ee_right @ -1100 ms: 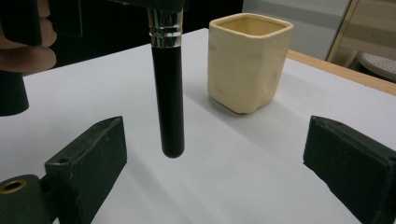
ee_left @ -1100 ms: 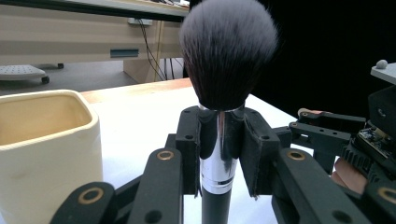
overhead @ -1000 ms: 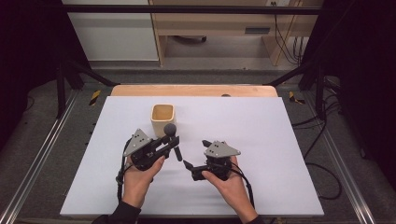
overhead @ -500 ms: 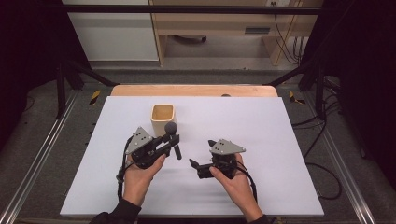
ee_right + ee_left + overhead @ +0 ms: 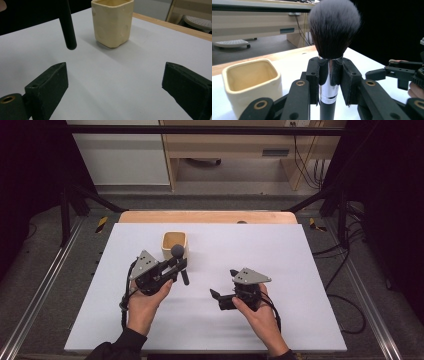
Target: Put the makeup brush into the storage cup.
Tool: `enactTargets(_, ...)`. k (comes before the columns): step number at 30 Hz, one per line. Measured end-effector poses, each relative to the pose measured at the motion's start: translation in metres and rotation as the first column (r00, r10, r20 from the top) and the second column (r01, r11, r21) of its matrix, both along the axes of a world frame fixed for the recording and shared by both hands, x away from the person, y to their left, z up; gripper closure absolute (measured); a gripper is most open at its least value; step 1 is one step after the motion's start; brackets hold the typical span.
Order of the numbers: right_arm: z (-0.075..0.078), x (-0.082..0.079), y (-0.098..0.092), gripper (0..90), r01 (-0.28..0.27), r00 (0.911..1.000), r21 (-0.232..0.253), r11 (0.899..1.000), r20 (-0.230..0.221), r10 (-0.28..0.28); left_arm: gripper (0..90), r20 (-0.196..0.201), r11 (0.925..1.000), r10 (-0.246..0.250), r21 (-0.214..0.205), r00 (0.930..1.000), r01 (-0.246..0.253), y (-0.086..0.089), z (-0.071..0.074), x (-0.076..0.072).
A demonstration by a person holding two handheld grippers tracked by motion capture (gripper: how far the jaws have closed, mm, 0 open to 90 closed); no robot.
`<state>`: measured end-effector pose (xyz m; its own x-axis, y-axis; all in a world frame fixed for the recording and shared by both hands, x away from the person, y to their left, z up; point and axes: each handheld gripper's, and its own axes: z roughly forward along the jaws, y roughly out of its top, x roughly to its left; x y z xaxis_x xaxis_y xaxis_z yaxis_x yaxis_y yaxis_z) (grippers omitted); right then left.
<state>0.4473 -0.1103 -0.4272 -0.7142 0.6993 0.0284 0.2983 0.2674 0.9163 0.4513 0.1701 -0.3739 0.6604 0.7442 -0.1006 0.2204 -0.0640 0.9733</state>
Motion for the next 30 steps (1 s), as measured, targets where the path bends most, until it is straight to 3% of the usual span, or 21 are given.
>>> enactTargets(30, 0.0, 0.0, -0.033, 7.1, 0.054, 0.9981, -0.026, 0.998, -0.029, -0.055, 70.9, 0.045, 0.998, 0.063, -0.001, 0.997, -0.063, 0.018, 0.031, 0.014)
